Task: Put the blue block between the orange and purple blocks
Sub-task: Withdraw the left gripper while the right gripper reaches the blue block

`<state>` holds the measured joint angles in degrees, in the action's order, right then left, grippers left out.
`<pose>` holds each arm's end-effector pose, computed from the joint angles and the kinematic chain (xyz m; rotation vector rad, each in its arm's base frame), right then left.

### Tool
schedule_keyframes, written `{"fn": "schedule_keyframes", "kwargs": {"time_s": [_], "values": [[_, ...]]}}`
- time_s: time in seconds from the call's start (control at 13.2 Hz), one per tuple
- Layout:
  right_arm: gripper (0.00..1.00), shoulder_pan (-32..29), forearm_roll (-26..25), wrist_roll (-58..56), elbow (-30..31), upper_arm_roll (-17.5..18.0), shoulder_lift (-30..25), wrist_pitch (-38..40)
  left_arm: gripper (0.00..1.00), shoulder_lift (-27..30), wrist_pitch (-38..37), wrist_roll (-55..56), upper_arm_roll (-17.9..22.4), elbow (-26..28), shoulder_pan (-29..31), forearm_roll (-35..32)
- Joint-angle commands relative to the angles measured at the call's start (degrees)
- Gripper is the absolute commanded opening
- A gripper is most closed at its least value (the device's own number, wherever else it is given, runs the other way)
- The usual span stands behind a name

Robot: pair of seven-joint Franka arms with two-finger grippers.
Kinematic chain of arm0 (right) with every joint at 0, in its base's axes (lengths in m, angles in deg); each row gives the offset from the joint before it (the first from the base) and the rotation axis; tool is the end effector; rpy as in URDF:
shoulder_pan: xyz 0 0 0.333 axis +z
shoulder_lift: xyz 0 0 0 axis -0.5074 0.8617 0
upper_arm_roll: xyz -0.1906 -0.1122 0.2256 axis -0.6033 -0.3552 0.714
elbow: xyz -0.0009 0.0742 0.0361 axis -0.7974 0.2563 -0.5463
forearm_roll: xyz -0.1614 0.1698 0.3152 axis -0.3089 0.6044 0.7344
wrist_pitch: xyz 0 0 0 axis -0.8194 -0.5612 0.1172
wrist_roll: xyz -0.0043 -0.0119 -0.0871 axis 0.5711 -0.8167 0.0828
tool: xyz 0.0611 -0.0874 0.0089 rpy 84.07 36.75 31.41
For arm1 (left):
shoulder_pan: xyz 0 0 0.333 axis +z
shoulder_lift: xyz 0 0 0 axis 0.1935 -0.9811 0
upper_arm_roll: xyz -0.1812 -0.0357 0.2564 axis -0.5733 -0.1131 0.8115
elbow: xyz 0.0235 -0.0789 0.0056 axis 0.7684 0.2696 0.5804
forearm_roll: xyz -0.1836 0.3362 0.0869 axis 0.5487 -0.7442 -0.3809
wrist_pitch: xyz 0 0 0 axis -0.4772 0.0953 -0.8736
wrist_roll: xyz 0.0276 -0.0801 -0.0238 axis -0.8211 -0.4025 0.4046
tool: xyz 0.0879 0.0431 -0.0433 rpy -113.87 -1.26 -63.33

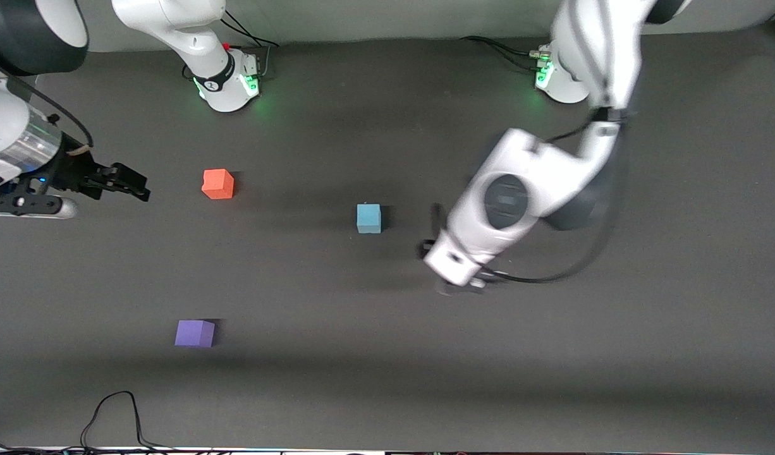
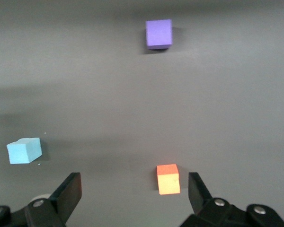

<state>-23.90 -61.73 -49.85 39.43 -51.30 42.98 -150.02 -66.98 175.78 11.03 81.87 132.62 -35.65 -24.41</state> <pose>0.5490 0.0663 0.5695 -3.1106 0.0999 0.0254 0.6339 -0.3167 0.4200 3.0319 0.1536 -0.1691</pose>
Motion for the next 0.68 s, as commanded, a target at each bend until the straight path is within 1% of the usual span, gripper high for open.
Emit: {"fn": "schedule_keyframes", "kwargs": {"time_s": [0.0,0.08,0.15,0.23,0.3,0.38,0.53,0.61], "values": [[1.00,5.7,1.6,1.0,-3.3,-0.2,4.8,-1.5,1.00,14.1,-1.1,-10.8,-0.5,16.5,7.2,-0.2],[1.00,8.3,2.9,2.3,-4.7,0.0,7.0,-2.5,1.00,17.6,-1.9,-14.2,-0.5,19.4,10.4,-3.5],[1.00,11.0,3.2,7.4,-6.0,0.7,9.4,-4.1,1.00,20.7,-2.5,-16.0,-0.5,21.5,13.0,-6.5],[1.00,12.0,2.7,14.0,-7.0,3.2,11.8,-5.8,1.00,23.0,-2.9,-17.7,-0.5,22.7,15.0,-7.5],[1.00,11.6,1.6,18.7,-8.5,8.5,14.5,-7.5,1.00,24.6,-3.6,-19.7,-0.5,23.2,16.8,-7.8],[1.00,11.5,-0.3,21.4,-10.3,12.3,18.0,-8.7,1.00,25.8,-4.9,-22.3,-0.5,23.2,18.7,-7.8],[1.00,12.1,-4.7,26.4,-11.8,16.5,23.5,-11.0,1.00,28.1,-7.2,-26.1,-0.5,23.2,21.5,-7.8],[1.00,12.1,-7.0,29.9,-11.4,19.6,25.6,-13.4,1.00,29.3,-7.7,-26.4,-0.5,23.1,22.0,-7.8]]}}
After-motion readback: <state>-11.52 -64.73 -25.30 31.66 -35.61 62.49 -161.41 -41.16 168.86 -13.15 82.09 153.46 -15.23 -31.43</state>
